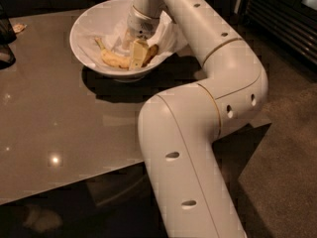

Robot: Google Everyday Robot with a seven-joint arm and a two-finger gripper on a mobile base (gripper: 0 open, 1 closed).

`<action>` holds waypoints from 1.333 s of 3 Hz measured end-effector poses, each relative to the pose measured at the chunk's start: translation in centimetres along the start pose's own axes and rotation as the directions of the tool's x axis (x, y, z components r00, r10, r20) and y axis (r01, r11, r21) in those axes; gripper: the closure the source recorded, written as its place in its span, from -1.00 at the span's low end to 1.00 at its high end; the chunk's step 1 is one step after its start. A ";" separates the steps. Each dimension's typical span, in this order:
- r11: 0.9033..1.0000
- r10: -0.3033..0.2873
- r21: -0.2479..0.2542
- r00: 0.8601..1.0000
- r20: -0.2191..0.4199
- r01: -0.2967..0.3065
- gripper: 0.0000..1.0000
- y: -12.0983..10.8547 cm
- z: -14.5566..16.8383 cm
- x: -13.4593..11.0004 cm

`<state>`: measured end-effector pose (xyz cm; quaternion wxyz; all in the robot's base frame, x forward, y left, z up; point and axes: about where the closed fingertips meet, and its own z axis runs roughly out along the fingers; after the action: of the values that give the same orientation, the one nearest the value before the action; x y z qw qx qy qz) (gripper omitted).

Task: Pick banana from white bowl

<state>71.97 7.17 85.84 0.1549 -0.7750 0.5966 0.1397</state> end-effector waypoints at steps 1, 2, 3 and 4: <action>1.000 0.007 -0.003 1.000 -0.016 -0.007 -0.07 0.1 0.0 0.5; 1.000 0.019 -0.006 0.999 -0.039 -0.019 0.55 0.3 -0.3 1.1; 0.999 0.037 -0.009 0.998 -0.052 -0.037 0.98 0.9 -0.9 1.8; 0.999 0.028 0.048 0.999 -0.044 -0.026 1.00 0.0 -1.7 1.1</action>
Offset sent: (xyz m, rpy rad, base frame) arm -0.0461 -0.0560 0.0111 -0.1902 0.2089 0.0715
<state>72.33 5.50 86.98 0.1581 -0.7659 0.6134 0.1103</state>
